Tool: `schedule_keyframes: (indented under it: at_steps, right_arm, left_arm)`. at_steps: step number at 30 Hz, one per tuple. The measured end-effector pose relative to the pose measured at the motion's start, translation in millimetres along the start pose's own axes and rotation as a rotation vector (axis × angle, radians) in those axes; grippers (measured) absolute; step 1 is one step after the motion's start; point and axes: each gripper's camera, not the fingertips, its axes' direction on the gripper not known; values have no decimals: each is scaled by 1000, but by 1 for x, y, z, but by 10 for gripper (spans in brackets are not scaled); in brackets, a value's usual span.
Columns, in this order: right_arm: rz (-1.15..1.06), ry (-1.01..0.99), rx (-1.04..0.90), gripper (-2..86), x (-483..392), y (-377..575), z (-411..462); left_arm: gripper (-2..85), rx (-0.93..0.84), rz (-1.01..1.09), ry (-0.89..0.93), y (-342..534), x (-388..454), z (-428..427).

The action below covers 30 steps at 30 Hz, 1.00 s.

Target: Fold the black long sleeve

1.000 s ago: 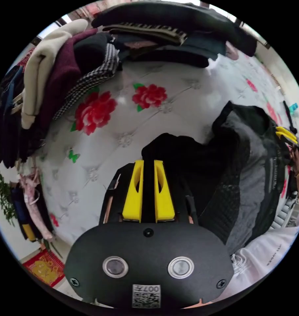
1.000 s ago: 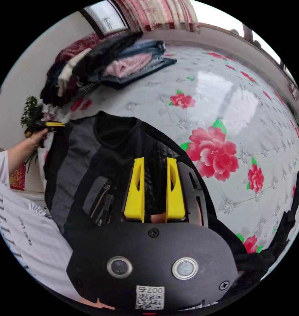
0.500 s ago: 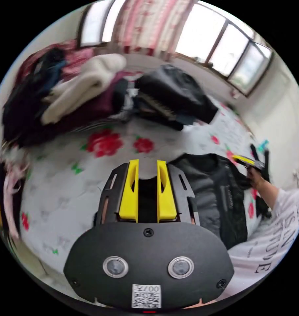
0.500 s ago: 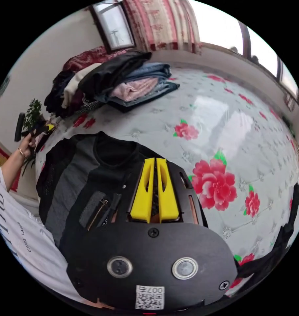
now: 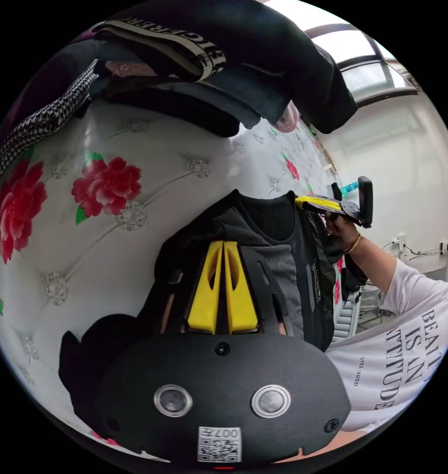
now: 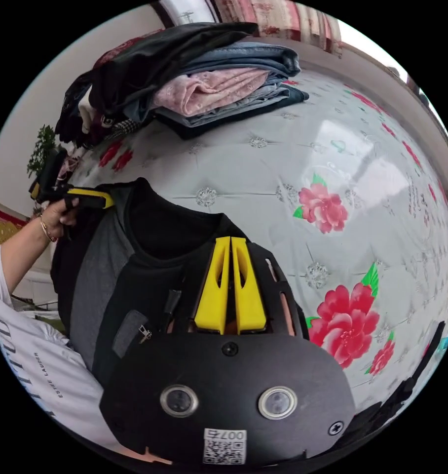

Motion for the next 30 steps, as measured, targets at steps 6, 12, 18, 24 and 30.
schedule_keyframes:
  at_steps: [6, 12, 18, 24, 30]
  right_arm:
    - [58, -61, 227, -2, 6, 95, -83]
    - [165, 18, 135, 5, -6, 217, -102]
    - [226, -22, 44, 12, -17, 260, -91]
    - [149, 162, -99, 0, -25, 272, -47]
    - [501, 167, -25, -2, 20, 290, -71]
  left_arm:
    - [42, 193, 15, -145, 80, 26, -75]
    - [2, 95, -124, -336, 172, 12, -68]
    - [-9, 106, -179, -334, 170, -1, -71]
    - [-7, 211, -287, -304, 205, -1, -101]
    - [46, 348, -436, -438, 294, 3, -157]
